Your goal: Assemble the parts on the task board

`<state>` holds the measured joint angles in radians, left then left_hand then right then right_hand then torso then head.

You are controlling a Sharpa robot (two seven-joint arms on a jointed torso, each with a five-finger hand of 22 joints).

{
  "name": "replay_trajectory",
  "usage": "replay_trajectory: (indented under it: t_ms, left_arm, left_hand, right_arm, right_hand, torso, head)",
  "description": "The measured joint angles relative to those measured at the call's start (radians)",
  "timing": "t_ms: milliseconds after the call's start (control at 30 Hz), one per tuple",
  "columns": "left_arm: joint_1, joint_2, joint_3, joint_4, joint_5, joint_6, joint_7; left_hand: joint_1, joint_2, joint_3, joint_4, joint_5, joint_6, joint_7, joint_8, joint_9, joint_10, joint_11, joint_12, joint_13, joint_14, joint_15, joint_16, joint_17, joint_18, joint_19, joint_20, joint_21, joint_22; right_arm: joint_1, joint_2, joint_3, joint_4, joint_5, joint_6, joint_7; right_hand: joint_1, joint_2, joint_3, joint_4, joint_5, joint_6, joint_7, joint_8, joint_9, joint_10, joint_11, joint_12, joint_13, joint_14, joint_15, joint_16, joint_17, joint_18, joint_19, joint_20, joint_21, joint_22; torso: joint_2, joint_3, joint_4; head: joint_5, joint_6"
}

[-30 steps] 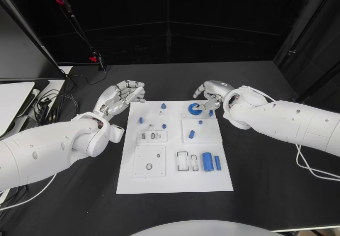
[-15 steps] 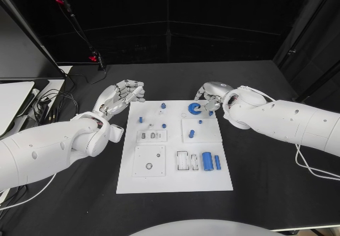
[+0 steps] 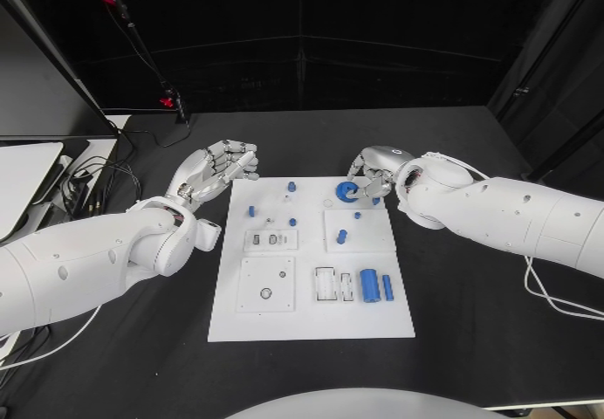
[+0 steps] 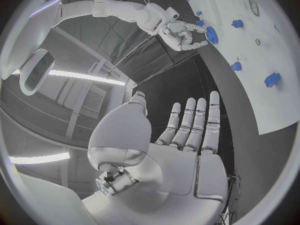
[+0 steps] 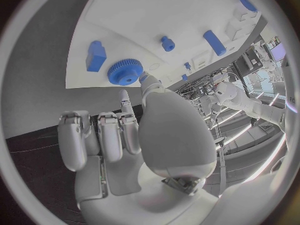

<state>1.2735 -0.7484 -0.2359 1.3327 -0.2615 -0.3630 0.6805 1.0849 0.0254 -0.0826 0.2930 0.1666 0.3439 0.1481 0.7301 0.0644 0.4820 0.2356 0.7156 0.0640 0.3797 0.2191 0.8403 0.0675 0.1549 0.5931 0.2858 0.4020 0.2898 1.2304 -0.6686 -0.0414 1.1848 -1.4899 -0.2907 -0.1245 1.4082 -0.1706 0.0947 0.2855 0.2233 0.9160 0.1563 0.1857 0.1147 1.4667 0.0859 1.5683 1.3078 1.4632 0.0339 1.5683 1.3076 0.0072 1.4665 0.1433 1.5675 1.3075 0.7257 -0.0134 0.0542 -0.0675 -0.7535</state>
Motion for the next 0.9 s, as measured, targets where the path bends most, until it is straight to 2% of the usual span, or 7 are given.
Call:
replay_trajectory:
  t_ms: [333,700,900]
  left_arm:
    - [0.000,-0.001,0.000,0.001,0.000,0.000,0.000]
    - [0.000,-0.002,0.000,0.004,0.000,0.000,0.000]
    - [0.000,-0.003,0.000,0.005,0.000,0.000,0.000]
  left_hand:
    - [0.000,0.000,0.000,0.000,0.000,0.000,0.000,0.000,0.000,0.000,0.000,0.000,0.000,0.000,0.000,0.000,0.000,0.000,0.000,0.000,0.000,0.000]
    - [0.000,0.000,0.000,0.000,0.000,0.000,0.000,0.000,0.000,0.000,0.000,0.000,0.000,0.000,0.000,0.000,0.000,0.000,0.000,0.000,0.000,0.000]
    - [0.000,0.000,0.000,0.000,0.000,0.000,0.000,0.000,0.000,0.000,0.000,0.000,0.000,0.000,0.000,0.000,0.000,0.000,0.000,0.000,0.000,0.000]
  right_arm:
    - [-0.002,0.009,0.000,-0.009,-0.007,0.019,-0.025]
    - [-0.004,0.024,0.000,-0.022,-0.012,0.038,-0.045]
    - [-0.005,0.033,0.000,-0.026,-0.013,0.041,-0.051]
  right_hand:
    - [0.005,0.005,0.003,0.003,0.000,0.000,0.000,0.000,-0.003,0.000,0.000,0.000,0.000,0.000,0.000,0.000,0.000,0.000,0.000,0.000,0.000,0.000]
    - [0.005,0.005,0.005,0.000,-0.004,-0.028,-0.010,-0.027,-0.013,0.000,0.000,0.000,0.000,0.000,0.000,0.000,0.000,0.000,0.000,0.000,0.000,0.000]
    - [0.011,0.011,0.010,0.000,-0.004,-0.028,-0.010,-0.027,-0.015,0.000,0.000,0.000,0.000,0.000,0.000,0.000,0.000,0.000,0.000,0.000,0.000,0.000]
  torso:
    - [0.000,0.0000,0.0000]
    - [0.000,0.0000,0.0001]
    - [0.000,0.0002,0.0001]
  head:
    - [0.001,-0.001]
    - [0.007,-0.003]
    - [0.008,-0.002]
